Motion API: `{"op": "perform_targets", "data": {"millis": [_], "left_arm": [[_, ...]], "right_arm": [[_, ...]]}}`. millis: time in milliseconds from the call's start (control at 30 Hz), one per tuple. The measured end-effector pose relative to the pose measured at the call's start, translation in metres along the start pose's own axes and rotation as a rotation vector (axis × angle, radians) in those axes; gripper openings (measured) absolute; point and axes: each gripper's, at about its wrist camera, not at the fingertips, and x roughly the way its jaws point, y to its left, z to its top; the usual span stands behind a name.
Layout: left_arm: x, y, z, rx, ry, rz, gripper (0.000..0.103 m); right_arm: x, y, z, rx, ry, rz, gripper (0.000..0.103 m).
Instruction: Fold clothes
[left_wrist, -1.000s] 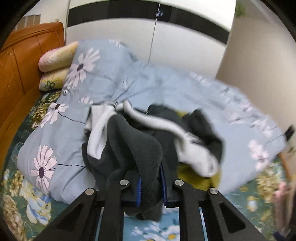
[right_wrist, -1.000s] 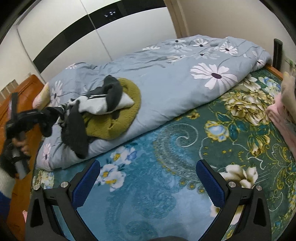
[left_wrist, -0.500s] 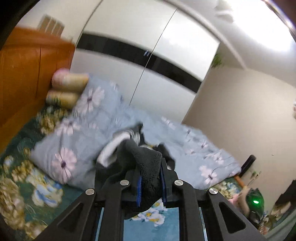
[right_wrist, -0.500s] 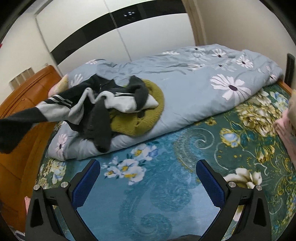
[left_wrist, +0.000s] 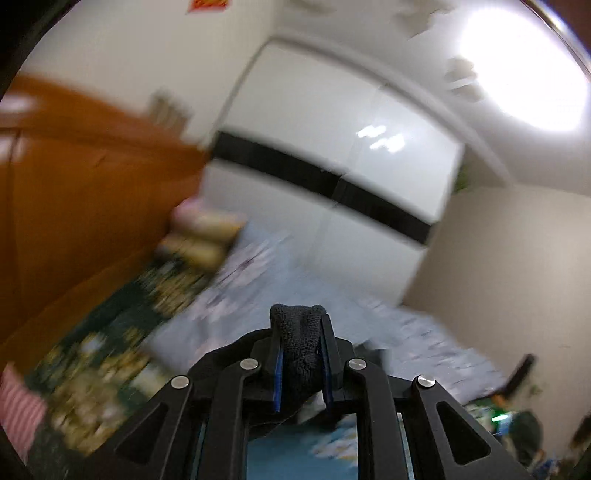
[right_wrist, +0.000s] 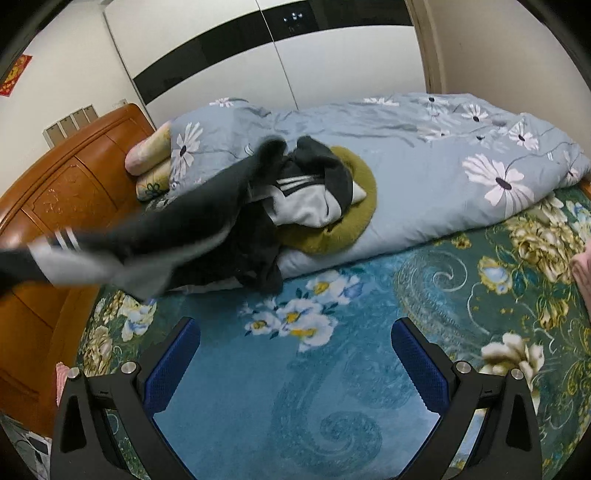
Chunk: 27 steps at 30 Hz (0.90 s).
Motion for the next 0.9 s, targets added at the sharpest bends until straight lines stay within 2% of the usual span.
{"op": "perform_targets", "data": {"millis": [133, 300, 367, 433, 467, 500, 533, 567, 667, 700, 733, 833, 900], "left_arm": [[0.077, 0.068, -0.052, -0.164, 0.235, 0.17, 0.017], [0.139, 0.118, -0.12, -0.236, 0.425, 0.332, 0.017], [0.144, 0.116, -0.137, -0.241, 0.477, 0.348, 0.024], [0.149, 0.103, -0.143, -0.19, 0.522, 0.365, 0.026], [0.153, 0.095, -0.139, -0.143, 0.526, 0.363, 0.031], [0.153, 0.088, -0.132, -0.099, 0.52, 0.364, 0.036], [0.154, 0.078, -0.128, -0.06, 0.509, 0.356, 0.049], [0.155, 0.068, -0.125, -0.022, 0.498, 0.345, 0.057], [0.16, 0.038, -0.116, 0.093, 0.464, 0.314, 0.069], [0.162, 0.028, -0.113, 0.131, 0.452, 0.303, 0.07], [0.167, 0.018, -0.117, 0.152, 0.447, 0.268, 0.072], [0.202, -0.016, -0.151, 0.272, 0.53, 0.174, 0.074], [0.23, -0.043, -0.187, 0.455, 0.596, 0.126, 0.074]], "right_arm": [[0.005, -0.003, -0.006, 0.003, 0.021, -0.017, 0.103], [0.021, -0.02, -0.014, 0.064, 0.079, -0.052, 0.103], [0.028, -0.024, -0.016, 0.08, 0.101, -0.058, 0.103], [0.036, -0.027, -0.019, 0.094, 0.123, -0.06, 0.103], [0.04, -0.029, -0.021, 0.101, 0.134, -0.061, 0.103], [0.044, -0.031, -0.022, 0.108, 0.145, -0.063, 0.103], [0.049, -0.033, -0.023, 0.113, 0.157, -0.067, 0.103], [0.052, -0.034, -0.024, 0.117, 0.165, -0.069, 0.103], [0.061, -0.038, -0.025, 0.137, 0.183, -0.07, 0.103], [0.063, -0.039, -0.025, 0.143, 0.187, -0.069, 0.103], [0.065, -0.039, -0.026, 0.148, 0.191, -0.067, 0.103], [0.07, -0.04, -0.029, 0.155, 0.206, -0.064, 0.103], [0.071, -0.04, -0.03, 0.153, 0.217, -0.062, 0.103]]}}
